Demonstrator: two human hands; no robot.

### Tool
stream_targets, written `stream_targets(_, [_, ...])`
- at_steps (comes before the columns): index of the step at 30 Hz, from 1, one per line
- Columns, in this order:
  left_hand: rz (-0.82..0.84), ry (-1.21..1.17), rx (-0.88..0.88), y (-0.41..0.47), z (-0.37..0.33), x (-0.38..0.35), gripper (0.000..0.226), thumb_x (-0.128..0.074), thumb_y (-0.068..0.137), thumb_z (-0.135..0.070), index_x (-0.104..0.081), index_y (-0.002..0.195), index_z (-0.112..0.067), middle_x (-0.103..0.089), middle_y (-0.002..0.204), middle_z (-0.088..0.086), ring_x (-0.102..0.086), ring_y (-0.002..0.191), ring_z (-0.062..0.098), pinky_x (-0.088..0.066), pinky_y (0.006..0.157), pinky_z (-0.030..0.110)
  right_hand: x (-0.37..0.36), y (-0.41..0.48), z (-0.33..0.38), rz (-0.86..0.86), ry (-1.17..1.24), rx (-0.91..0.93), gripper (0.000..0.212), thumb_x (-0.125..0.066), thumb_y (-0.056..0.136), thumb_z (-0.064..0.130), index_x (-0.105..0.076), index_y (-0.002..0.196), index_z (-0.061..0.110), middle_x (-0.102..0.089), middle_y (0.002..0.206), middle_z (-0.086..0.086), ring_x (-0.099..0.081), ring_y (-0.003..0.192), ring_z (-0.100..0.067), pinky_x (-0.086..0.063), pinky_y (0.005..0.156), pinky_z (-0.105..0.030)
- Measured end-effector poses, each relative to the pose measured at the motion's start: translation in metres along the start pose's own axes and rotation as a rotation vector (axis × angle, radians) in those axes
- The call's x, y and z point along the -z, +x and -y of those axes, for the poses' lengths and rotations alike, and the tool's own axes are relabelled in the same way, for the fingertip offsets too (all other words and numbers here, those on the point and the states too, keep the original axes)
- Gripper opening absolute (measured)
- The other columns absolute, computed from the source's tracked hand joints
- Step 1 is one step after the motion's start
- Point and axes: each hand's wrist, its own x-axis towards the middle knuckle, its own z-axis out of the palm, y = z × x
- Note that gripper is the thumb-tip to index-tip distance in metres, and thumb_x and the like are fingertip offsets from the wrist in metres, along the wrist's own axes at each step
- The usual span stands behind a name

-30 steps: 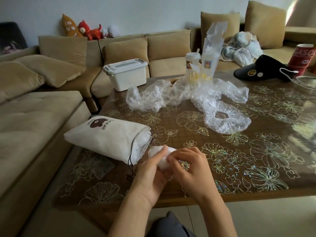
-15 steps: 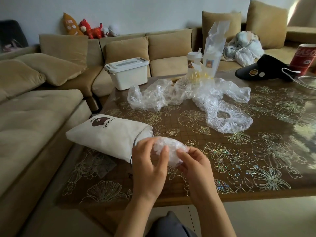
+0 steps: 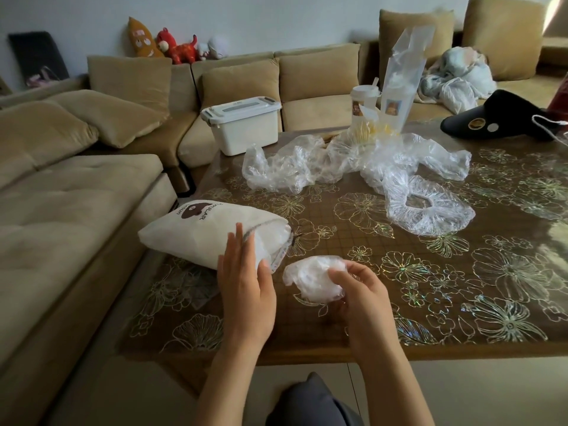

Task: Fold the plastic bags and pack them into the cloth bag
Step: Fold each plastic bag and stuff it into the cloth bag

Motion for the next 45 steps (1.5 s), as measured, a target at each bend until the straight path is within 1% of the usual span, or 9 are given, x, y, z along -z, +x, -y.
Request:
stream_targets(9, [-0.02,-0.594,0.269,-0.019,-0.032,0.026,0.037,-0.046,0.092,-0.039,-0.055,0.126,-0.026,-0.057,0.13,-0.005,-0.051,0.122,0.004,-0.04,0.104,0.024,-0.057,-0.007,-0.005,0.398,-0.148,0.06,0.011,-0.06,0.084,-0.001,-0.067,0.09,0.004,-0.066,0.073,-0.009,-0.058,0.06,-0.015,-0.047,0.049,-0.025])
stream_targets(17, [-0.115,-0.25,0.22,-0.03,-0.023,0.036,0.035,-0.049,0.095,-0.02,-0.053,0.129,-0.017,-0.049,0.133,-0.009,-0.042,0.126,-0.001,-0.032,0.098,0.002,-0.102,0.016,-0.027,0.226,-0.877,0.375,0.04,-0.05,0.09,0.013,-0.038,0.052,0.014,-0.04,0.052,0.003,-0.033,0.046,-0.008,-0.024,0.04,-0.017])
stream_targets(20, [-0.105,-0.121,0.182,-0.031,-0.011,0.032,0.034,-0.051,0.094,-0.004,-0.059,0.126,-0.012,-0.05,0.131,-0.009,-0.043,0.127,0.002,-0.032,0.099,0.005,-0.109,0.023,-0.027,0.215,-0.741,0.216,0.03,-0.044,0.095,0.008,-0.047,0.066,0.017,-0.057,0.075,0.001,-0.052,0.065,-0.008,-0.03,0.045,-0.013])
stream_targets(23, [0.054,-0.002,0.158,-0.033,0.006,0.029,0.044,-0.047,0.093,0.002,-0.055,0.131,-0.019,-0.038,0.139,-0.018,-0.027,0.136,0.0,-0.019,0.103,0.002,-0.107,0.025,-0.011,0.323,-0.726,0.016,0.021,-0.04,0.098,0.015,-0.059,0.104,0.008,-0.059,0.12,-0.008,-0.056,0.11,-0.022,-0.044,0.078,-0.024])
stream_targets(27, [0.162,0.072,0.152,-0.03,0.018,0.024,0.03,-0.047,0.095,-0.004,-0.066,0.113,-0.018,-0.027,0.15,-0.013,-0.013,0.14,-0.001,-0.005,0.093,-0.009,-0.09,0.022,-0.005,0.51,-0.217,-0.224,0.023,-0.035,0.094,-0.001,-0.047,0.076,0.008,-0.046,0.07,-0.01,-0.045,0.06,-0.019,-0.043,0.045,-0.019])
stream_targets(33, [0.328,-0.037,0.202,-0.019,0.014,0.013,0.039,-0.045,0.098,-0.019,-0.043,0.136,-0.026,-0.002,0.157,-0.018,0.006,0.142,-0.002,-0.008,0.109,0.015,-0.017,0.029,0.027,0.448,-0.538,0.175,0.015,-0.057,0.09,0.002,-0.066,0.098,0.011,-0.071,0.092,-0.008,-0.066,0.081,-0.02,-0.056,0.076,-0.036])
stream_targets(37, [0.327,-0.095,0.238,-0.003,0.01,0.007,0.037,-0.048,0.097,-0.021,-0.046,0.134,-0.025,-0.007,0.157,-0.016,0.003,0.139,-0.006,-0.006,0.116,0.026,0.054,0.078,0.053,-0.022,-1.193,0.696,0.026,-0.06,0.089,0.01,-0.062,0.116,0.012,-0.059,0.122,-0.012,-0.058,0.103,-0.026,-0.048,0.089,-0.039])
stream_targets(41, [-0.002,0.179,0.159,-0.006,-0.025,-0.007,0.018,-0.056,0.09,-0.01,-0.067,0.104,-0.013,-0.049,0.138,0.004,-0.035,0.136,0.021,-0.018,0.112,0.06,0.109,0.13,0.071,-0.047,-1.699,0.488,0.048,-0.047,0.095,0.045,-0.042,0.14,0.028,-0.024,0.154,-0.01,-0.023,0.14,-0.031,-0.017,0.113,-0.044])
stream_targets(45, [-0.175,0.102,0.043,-0.015,-0.058,-0.011,0.012,-0.059,0.085,0.0,-0.068,0.089,-0.008,-0.06,0.118,0.01,-0.053,0.114,0.025,-0.047,0.095,0.047,0.117,0.137,0.061,-0.038,-1.748,0.487,0.059,-0.035,0.096,0.054,-0.032,0.146,0.022,-0.026,0.154,-0.004,-0.024,0.14,-0.024,-0.014,0.114,-0.04])
